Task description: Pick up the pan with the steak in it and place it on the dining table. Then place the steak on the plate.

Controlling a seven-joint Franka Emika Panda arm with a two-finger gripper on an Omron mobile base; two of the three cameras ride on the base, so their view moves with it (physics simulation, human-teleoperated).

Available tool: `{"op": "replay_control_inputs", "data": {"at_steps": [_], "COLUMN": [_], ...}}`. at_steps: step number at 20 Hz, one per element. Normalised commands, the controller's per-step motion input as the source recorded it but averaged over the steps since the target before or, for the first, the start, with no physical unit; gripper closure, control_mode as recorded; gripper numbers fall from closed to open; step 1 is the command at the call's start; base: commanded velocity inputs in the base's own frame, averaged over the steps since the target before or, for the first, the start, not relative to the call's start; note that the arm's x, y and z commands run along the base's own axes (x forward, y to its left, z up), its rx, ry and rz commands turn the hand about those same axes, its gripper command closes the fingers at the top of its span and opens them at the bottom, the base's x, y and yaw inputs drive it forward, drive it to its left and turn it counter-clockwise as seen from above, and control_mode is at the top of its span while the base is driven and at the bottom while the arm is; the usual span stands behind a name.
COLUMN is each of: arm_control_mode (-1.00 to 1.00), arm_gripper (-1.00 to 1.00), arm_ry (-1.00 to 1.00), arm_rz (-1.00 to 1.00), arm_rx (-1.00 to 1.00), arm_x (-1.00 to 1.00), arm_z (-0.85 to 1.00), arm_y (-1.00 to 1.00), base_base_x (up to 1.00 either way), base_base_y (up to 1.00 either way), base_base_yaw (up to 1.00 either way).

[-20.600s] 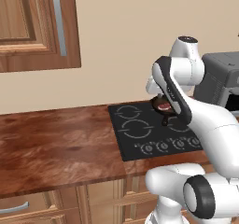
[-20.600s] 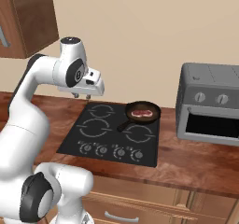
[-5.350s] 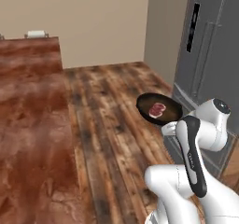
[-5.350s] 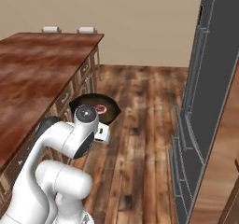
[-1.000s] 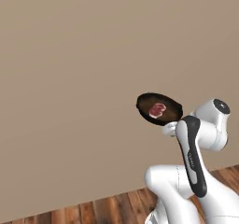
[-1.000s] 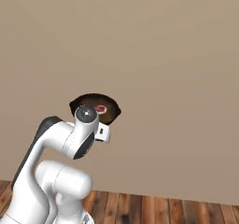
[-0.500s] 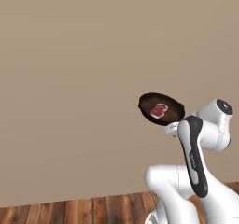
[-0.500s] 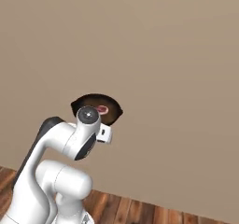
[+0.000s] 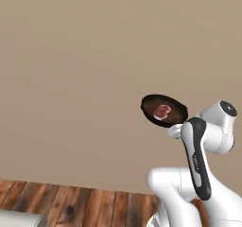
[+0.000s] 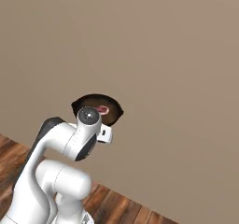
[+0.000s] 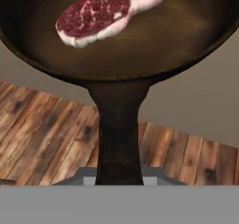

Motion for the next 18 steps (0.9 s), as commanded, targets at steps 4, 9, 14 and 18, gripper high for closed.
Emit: {"op": "replay_control_inputs", "data": {"at_steps": [4,9,14,18], "arm_control_mode": [1.00,1.00,1.00,1.00], "arm_gripper": [1.00,1.00,1.00,1.00], "arm_ry": [0.00,0.00,0.00,0.00], "arm_rz": [0.00,0.00,0.00,0.00], "arm_rx": [0.00,0.00,0.00,0.00], "arm_x": [0.00,0.00,0.00,0.00], "arm_z": [0.00,0.00,0.00,0.00], "arm_y": [0.00,0.00,0.00,0.00], "base_base_x": [-0.18,-0.13,-0.12,-0.11], "base_base_y": [0.00,0.00,0.00,0.00], "base_base_yaw": [0.44,0.45,0.46,0.46]}}
